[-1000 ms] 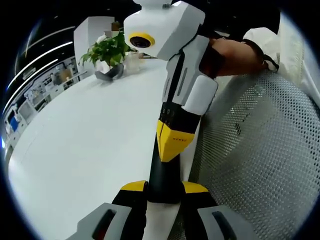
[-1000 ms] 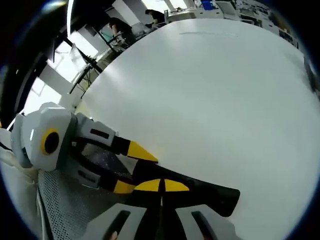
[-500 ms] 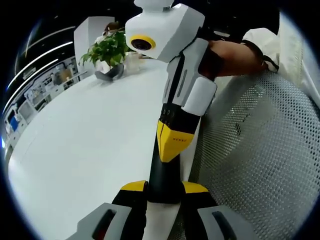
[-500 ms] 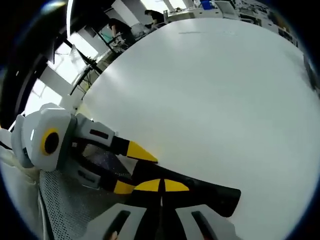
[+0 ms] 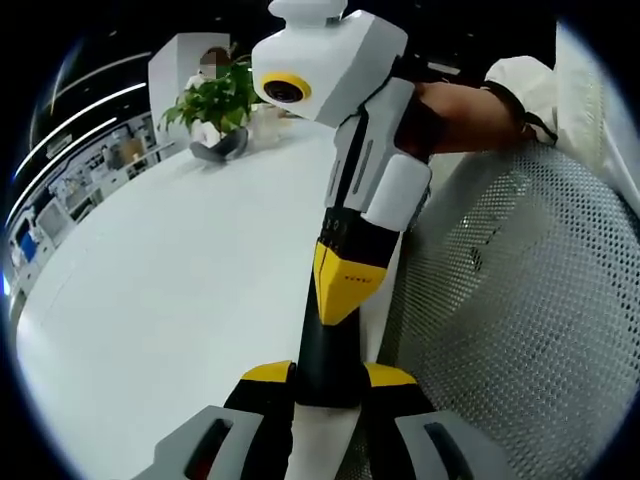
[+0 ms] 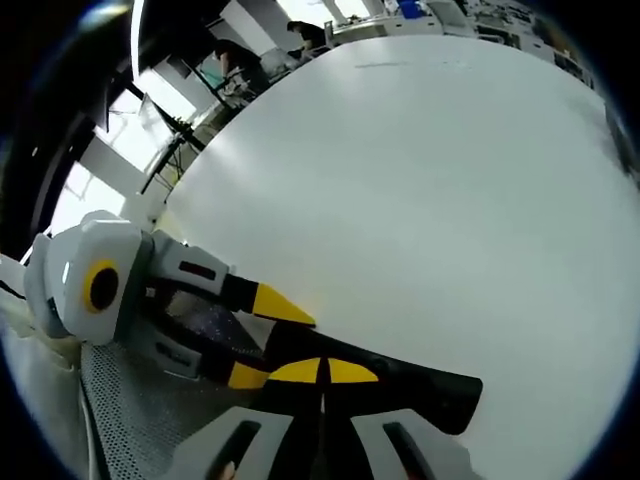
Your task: Press the specified remote control buttons in sequence, fully releasing each button before pressing the next.
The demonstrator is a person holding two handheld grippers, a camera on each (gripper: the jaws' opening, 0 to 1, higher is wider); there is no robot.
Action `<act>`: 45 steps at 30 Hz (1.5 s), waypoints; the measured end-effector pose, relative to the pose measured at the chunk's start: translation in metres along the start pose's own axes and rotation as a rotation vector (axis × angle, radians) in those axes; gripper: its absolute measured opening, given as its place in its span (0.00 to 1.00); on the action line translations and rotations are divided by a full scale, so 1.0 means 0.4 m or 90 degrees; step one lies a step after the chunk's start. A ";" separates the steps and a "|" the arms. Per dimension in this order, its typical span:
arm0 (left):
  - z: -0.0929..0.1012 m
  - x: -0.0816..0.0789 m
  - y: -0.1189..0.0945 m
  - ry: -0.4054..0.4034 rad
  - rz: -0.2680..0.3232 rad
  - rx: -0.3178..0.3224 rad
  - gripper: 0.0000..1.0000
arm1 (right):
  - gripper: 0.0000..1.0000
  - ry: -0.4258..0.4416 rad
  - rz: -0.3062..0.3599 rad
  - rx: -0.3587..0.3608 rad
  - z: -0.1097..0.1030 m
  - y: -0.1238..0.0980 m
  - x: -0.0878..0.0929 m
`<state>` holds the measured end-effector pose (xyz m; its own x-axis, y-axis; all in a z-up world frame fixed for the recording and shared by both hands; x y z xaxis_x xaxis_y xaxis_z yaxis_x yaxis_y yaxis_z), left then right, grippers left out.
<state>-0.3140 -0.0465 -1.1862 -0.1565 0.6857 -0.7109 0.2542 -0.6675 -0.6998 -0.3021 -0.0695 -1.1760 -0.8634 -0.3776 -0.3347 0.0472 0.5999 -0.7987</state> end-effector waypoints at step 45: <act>-0.005 -0.006 0.005 -0.001 -0.024 -0.001 0.25 | 0.17 -0.106 0.375 0.171 -0.003 -0.291 -0.145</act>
Point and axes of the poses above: the point that each gripper's makers call its tool centre point, and the gripper's own axes: y roughly forward along the fingers, z roughly to its right, x roughly out of its underside, the point moved 1 cm from there along -y, roughly backward along the fingers, and after that the axes turned 6 degrees about y, right-handed, at the moved point
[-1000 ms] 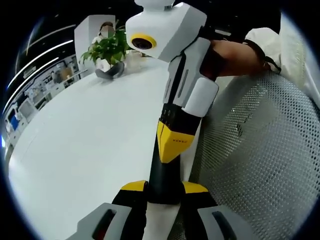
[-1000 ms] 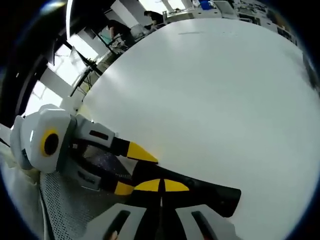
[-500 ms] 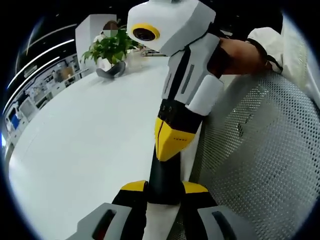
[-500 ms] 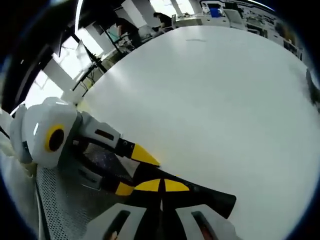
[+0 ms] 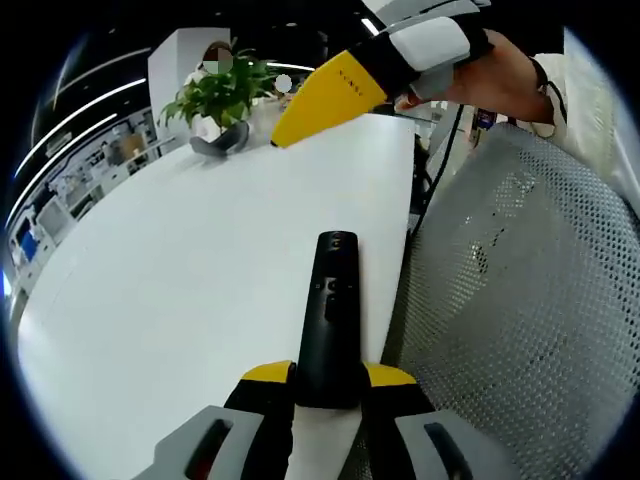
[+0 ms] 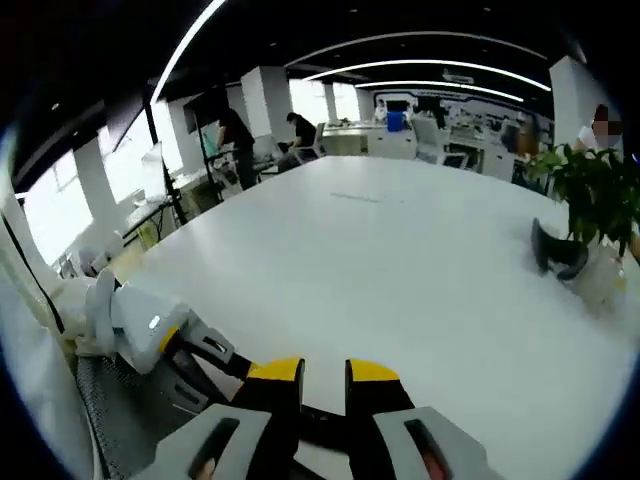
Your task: Press the specified remote control buttons in sequence, fully releasing each button before pressing the next.
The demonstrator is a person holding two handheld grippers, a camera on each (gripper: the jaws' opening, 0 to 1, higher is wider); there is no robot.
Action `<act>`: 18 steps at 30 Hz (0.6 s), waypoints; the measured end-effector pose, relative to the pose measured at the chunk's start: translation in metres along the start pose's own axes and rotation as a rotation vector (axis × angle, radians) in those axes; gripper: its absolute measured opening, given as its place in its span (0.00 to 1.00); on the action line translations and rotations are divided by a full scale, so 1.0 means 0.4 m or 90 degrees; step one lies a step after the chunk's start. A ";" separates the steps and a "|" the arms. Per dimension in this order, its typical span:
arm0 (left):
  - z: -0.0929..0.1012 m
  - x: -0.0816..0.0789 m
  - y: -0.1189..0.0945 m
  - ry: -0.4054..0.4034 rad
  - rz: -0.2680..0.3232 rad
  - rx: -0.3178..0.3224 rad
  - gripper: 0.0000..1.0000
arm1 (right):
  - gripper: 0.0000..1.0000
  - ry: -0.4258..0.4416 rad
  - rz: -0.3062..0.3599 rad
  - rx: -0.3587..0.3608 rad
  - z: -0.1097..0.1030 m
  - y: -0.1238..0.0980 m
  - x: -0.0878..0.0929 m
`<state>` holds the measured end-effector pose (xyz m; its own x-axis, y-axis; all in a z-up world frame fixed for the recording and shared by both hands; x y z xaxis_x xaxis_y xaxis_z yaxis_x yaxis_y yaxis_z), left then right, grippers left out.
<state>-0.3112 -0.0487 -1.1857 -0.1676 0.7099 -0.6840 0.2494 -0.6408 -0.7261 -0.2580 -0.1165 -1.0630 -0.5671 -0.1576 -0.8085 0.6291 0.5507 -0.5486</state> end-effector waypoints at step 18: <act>-0.024 0.004 -0.006 0.037 -0.011 0.023 0.24 | 0.99 0.034 0.176 0.206 0.149 -0.067 -0.048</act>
Point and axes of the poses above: the point that each gripper's makers call its tool centre point, and the gripper's own axes: y roughly forward along the fingers, z roughly to its right, x roughly out of its underside, the point moved 1 cm from there along -y, roughly backward along the fingers, and after that the axes turned 6 degrees about y, right-handed, at the moved point
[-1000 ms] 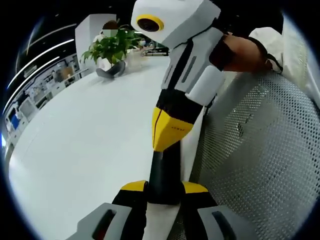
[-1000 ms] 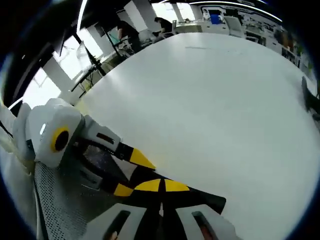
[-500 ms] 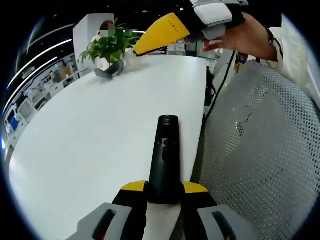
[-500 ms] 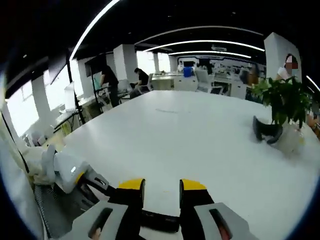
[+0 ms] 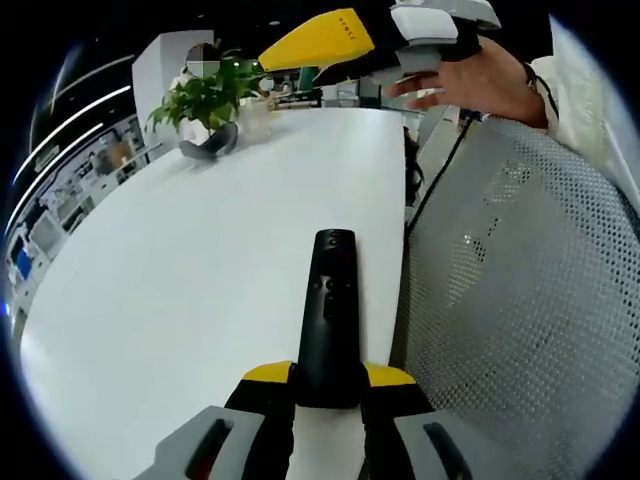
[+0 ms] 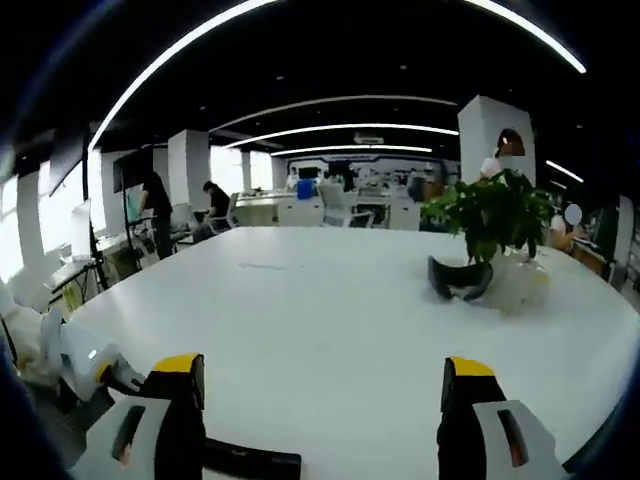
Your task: Press the specified remote control buttons in sequence, fully releasing each button before pressing the next.
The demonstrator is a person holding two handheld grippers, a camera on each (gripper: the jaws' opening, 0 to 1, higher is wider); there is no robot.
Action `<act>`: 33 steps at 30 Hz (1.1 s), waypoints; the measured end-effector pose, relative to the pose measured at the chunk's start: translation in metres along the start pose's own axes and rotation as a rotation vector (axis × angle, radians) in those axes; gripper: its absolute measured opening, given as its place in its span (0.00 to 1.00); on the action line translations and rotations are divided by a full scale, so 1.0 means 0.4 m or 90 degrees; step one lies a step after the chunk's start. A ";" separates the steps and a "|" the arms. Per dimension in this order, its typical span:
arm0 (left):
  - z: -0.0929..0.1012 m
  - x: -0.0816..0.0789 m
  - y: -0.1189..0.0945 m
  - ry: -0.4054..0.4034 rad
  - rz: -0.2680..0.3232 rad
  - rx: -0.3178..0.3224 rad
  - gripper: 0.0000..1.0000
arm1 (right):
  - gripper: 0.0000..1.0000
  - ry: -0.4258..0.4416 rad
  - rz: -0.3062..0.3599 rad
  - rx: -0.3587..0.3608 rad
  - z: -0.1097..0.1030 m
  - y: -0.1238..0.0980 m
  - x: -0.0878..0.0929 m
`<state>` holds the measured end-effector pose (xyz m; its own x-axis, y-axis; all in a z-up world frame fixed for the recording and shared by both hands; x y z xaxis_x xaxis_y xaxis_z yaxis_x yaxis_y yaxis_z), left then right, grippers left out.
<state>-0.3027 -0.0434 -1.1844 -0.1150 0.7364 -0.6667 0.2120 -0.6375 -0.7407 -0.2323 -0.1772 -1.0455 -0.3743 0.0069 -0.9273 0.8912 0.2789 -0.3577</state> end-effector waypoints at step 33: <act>-0.155 0.000 0.023 0.048 -0.070 0.060 0.24 | 0.91 -0.036 -0.042 -0.021 -0.012 0.014 0.029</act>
Point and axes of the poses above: the point that each gripper's makers call its tool centre point, and the gripper's own axes: y roughly forward along the fingers, z roughly to its right, x roughly out of its underside, the point moved 1 cm from there along -y, roughly backward along the fingers, and after that the axes turned 6 degrees about y, right-handed, at the moved point
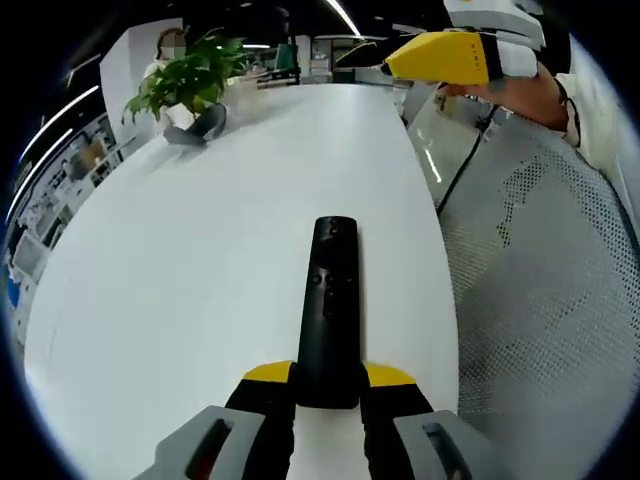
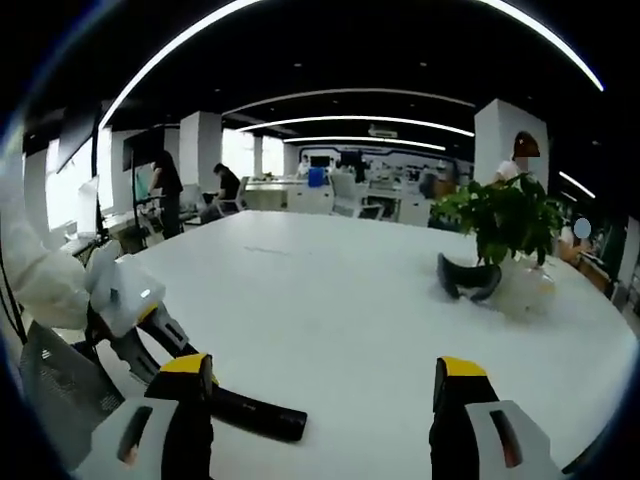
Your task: Press the specified remote control buttons in sequence, fully releasing each button before pressing the next.
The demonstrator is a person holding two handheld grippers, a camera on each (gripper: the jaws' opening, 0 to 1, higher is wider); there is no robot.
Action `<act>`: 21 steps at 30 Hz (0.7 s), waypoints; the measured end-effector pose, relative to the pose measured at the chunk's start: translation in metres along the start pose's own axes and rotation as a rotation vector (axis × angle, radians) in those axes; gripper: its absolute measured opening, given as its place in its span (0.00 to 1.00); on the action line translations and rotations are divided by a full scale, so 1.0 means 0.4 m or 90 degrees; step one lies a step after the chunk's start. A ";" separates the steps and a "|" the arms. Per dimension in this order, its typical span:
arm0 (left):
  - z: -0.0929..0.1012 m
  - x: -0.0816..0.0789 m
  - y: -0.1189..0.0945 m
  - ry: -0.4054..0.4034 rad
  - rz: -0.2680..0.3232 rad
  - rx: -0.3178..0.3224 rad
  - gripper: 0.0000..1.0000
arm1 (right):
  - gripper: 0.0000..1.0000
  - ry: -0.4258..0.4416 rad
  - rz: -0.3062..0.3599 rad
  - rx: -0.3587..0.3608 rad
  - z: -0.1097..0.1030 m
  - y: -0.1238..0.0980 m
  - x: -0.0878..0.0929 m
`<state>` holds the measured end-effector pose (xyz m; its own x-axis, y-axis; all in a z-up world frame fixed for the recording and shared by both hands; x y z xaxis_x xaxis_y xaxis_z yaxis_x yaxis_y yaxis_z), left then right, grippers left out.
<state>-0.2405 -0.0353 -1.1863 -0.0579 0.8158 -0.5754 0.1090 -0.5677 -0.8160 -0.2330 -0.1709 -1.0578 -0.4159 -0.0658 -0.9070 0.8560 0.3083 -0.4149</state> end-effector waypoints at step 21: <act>-0.198 0.018 -0.007 0.018 -0.045 -0.027 0.24 | 0.89 0.002 -0.015 0.008 0.008 0.004 0.011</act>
<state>-0.1625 -0.0192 -1.1837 -0.0393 0.8566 -0.5145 0.1477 -0.5042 -0.8509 -0.2325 -0.1737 -1.0625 -0.4364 -0.0694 -0.8971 0.8499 0.2953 -0.4364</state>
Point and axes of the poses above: the point that each gripper's makers call its tool centre point, and the gripper's own axes: y roughly forward along the fingers, z roughly to its right, x roughly out of its underside, the point moved 1 cm from there along -y, roughly backward along the fingers, and after that the axes turned 6 degrees about y, right-handed, at the moved point
